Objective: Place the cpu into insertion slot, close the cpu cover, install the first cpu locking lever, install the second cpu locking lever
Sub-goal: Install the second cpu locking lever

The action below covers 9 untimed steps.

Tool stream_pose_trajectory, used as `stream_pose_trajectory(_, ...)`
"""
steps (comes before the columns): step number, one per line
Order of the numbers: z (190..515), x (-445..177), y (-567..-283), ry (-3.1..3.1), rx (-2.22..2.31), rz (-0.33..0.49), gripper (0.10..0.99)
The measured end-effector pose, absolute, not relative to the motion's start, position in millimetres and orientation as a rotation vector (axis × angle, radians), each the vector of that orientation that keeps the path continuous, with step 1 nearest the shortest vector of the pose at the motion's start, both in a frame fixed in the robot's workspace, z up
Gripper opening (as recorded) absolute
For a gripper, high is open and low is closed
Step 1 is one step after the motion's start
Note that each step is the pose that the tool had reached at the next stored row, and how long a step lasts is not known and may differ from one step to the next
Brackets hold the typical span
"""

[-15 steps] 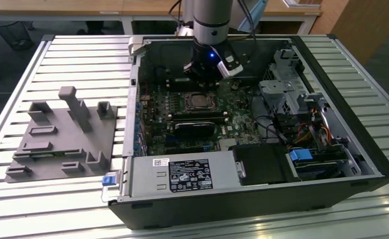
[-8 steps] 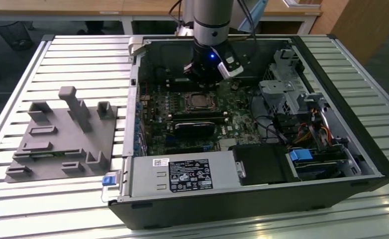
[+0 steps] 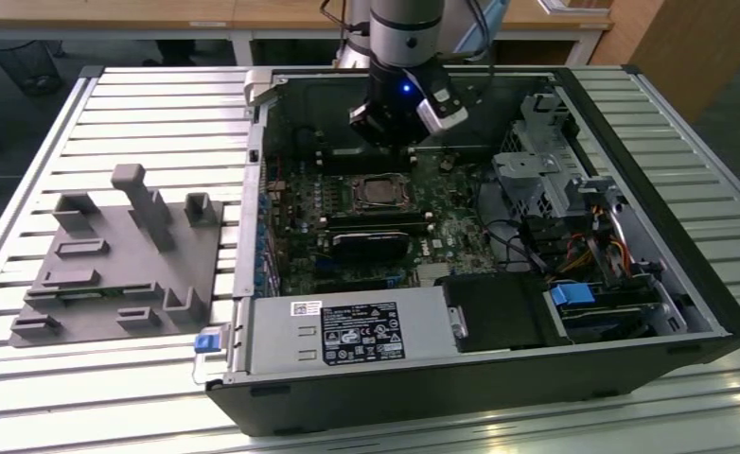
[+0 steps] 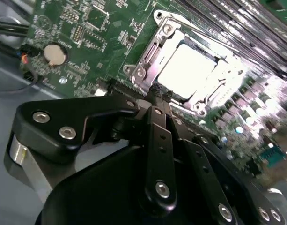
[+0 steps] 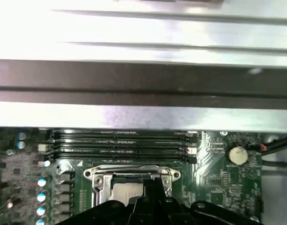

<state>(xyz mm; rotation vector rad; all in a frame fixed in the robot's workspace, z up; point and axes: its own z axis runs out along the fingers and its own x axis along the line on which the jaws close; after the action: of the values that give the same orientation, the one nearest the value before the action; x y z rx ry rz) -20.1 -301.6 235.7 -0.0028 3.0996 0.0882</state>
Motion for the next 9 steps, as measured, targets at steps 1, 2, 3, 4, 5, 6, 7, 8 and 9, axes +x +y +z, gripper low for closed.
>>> stream_pose_trajectory(1,240.2,-20.1,-301.6,3.100,-0.003,0.088,0.106)
stream_pose_trajectory(2,243.9,-20.1,-301.6,3.100,-0.003,0.088,0.106)
stream_pose_trajectory(3,246.2,-20.1,-301.7,3.100,-0.003,0.088,0.106)
stream_pose_trajectory(4,247.2,-20.0,-302.2,3.101,-0.003,0.088,0.106)
stream_pose_trajectory(5,247.3,-20.1,-302.7,3.102,-0.003,0.089,0.106)
stream_pose_trajectory(6,247.4,-20.1,-303.5,3.104,-0.003,0.089,0.106)
stream_pose_trajectory(7,247.4,-20.1,-305.2,3.104,-0.003,0.088,0.106)
stream_pose_trajectory(8,247.4,-20.1,-307.4,3.104,-0.003,0.088,0.106)
stream_pose_trajectory(9,247.4,-20.1,-309.8,3.104,-0.003,0.089,0.106)
